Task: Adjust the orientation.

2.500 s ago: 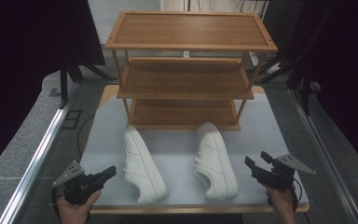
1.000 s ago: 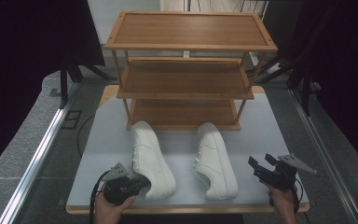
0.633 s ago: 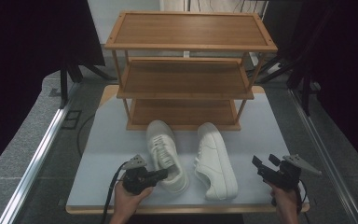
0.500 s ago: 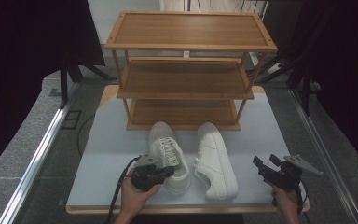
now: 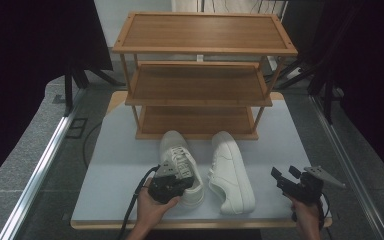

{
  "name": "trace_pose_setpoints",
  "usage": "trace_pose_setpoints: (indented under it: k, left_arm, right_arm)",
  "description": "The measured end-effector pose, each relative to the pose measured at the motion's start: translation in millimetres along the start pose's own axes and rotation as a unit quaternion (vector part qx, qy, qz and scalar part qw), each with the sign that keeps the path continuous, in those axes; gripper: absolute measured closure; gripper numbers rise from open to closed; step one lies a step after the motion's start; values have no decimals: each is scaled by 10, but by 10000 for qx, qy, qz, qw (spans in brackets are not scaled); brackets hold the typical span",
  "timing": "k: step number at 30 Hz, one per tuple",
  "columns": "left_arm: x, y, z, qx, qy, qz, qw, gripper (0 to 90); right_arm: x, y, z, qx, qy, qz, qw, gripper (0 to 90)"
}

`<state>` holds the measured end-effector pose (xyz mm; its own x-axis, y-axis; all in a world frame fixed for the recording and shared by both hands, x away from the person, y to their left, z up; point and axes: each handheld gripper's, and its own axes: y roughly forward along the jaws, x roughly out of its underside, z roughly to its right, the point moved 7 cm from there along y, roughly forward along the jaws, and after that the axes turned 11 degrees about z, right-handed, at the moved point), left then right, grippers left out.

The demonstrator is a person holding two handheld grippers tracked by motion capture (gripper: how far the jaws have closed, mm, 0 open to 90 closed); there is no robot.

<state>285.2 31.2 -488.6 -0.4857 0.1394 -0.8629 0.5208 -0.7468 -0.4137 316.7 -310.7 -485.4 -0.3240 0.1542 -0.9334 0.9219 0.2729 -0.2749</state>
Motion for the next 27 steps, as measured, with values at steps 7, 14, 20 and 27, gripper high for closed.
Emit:
trace_pose_setpoints:
  k: [7, 14, 20, 27]
  left_arm:
    - [94, -44, -92, -44, 14, -120, 9999, 899]
    - [157, -247, -194, -15, -59, -287, 9996, 900]
    - [214, -533, -395, -156, -276, -255, 9992, 899]
    - [193, -643, -434, 80, -424, -108, 9990, 840]
  right_arm:
    - [6, 5, -8, 37, -49, 4, 10000, 266]
    - [10, 6, -57, -9, -122, -20, 9999, 265]
    - [19, 17, -57, 2, -139, -41, 9999, 265]
    - [-12, 20, -137, -112, -181, 9, 9998, 266]
